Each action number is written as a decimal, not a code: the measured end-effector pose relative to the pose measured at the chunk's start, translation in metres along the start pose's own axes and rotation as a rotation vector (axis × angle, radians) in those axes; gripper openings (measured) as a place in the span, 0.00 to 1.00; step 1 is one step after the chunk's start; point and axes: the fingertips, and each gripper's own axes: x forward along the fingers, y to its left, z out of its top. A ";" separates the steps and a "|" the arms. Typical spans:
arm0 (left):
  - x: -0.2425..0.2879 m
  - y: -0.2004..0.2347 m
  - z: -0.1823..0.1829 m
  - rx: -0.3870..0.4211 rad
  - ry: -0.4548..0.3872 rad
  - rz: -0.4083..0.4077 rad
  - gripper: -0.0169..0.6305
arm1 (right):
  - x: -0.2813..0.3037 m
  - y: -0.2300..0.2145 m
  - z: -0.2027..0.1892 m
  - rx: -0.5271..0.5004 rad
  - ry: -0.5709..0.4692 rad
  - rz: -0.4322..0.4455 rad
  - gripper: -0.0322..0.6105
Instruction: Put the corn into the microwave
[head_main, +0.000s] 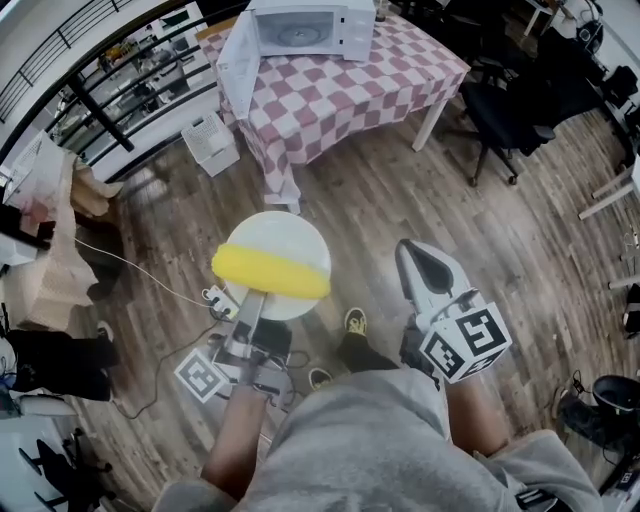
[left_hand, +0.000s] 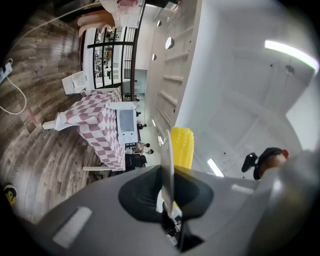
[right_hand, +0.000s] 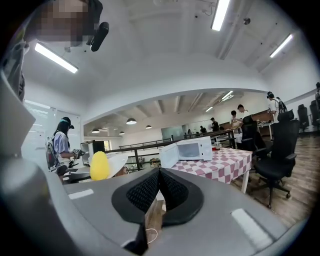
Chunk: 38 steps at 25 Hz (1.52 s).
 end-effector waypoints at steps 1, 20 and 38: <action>0.011 0.001 0.002 0.004 -0.001 -0.002 0.07 | 0.007 -0.007 0.003 -0.005 0.000 0.004 0.05; 0.126 0.032 0.000 0.019 -0.042 0.025 0.07 | 0.072 -0.115 0.017 -0.020 0.045 0.052 0.05; 0.160 0.038 -0.002 0.039 -0.054 0.016 0.07 | 0.096 -0.141 0.021 -0.028 0.040 0.077 0.05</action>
